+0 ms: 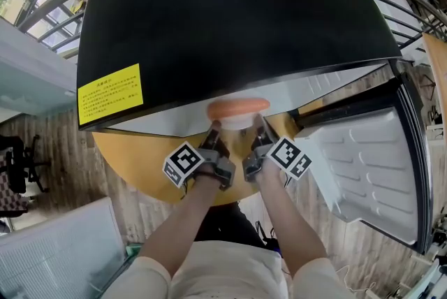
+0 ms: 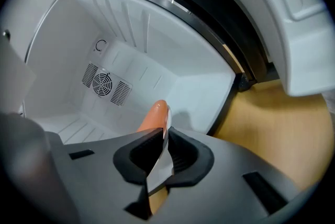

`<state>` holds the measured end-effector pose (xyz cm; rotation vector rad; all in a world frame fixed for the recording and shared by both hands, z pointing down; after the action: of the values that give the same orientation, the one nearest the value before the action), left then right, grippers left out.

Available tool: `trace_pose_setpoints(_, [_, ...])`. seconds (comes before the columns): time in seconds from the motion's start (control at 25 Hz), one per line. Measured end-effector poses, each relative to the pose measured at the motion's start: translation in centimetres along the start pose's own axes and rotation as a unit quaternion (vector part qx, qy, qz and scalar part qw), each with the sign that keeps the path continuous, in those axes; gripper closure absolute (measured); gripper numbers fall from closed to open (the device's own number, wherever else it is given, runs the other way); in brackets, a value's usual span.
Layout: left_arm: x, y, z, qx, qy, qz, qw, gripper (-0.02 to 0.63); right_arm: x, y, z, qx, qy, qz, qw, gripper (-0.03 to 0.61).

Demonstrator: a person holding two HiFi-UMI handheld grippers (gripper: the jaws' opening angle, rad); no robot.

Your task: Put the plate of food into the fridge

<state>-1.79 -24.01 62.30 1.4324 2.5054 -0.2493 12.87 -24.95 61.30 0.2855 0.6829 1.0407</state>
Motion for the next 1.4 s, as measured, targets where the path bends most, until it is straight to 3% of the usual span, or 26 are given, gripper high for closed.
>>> trace_pose_setpoints(1.4, [-3.4, -1.7, -2.4, 0.009, -0.030, 0.040, 0.9987, 0.580, -4.7, 0.2, 2.3, -0.012, 0.015, -0.014, 1.000, 0.531])
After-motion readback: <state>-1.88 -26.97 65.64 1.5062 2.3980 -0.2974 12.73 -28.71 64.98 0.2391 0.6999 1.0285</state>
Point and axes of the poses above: the fingertips, and each gripper's own axes: x backward along the fingers, z to its right, y out of its underside, the point moved 1 cm from there along x, backward along the fingers, and after that the axes turned 6 degrees about x, right-handed, at the moved point
